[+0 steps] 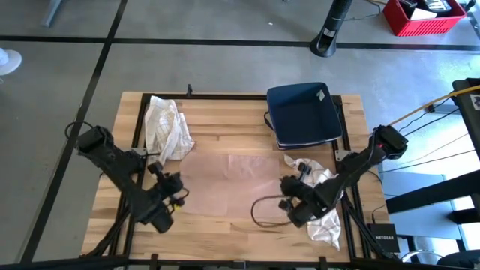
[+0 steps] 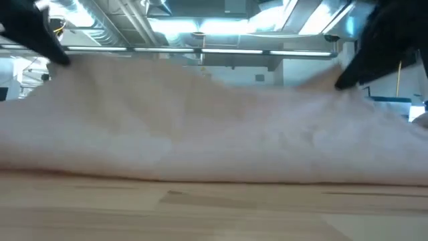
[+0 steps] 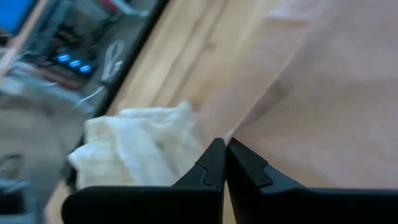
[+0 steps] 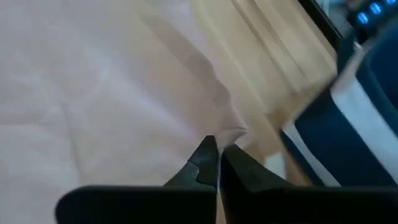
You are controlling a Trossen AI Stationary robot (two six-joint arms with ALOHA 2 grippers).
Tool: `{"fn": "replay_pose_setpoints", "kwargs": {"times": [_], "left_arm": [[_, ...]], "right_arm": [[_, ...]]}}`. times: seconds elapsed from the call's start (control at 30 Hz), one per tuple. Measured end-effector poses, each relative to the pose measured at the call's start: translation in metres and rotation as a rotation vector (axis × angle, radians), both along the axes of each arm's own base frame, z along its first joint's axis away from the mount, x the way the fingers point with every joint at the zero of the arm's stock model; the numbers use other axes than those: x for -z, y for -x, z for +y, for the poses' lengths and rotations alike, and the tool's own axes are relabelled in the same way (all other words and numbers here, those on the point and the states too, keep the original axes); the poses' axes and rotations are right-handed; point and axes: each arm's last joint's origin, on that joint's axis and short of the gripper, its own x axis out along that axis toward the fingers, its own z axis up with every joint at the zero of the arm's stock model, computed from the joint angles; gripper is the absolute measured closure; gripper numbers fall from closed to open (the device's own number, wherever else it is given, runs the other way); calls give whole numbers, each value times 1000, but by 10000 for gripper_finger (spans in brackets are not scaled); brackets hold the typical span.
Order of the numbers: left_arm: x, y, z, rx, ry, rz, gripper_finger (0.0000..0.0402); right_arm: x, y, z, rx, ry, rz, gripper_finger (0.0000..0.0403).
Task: Fold towel
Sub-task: Fold the pink towel
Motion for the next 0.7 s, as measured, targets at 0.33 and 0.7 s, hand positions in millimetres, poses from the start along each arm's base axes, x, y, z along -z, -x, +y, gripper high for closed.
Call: {"fn": "replay_pose_setpoints", "kwargs": {"times": [0.33,0.7], "left_arm": [[45,3,31,-74,-34,38,401],[55,7,42,-126,-39,30,401]], "right_arm": [[30,2,-29,101,-9,33,397],[36,-1,-37,81,45,24,398]]}}
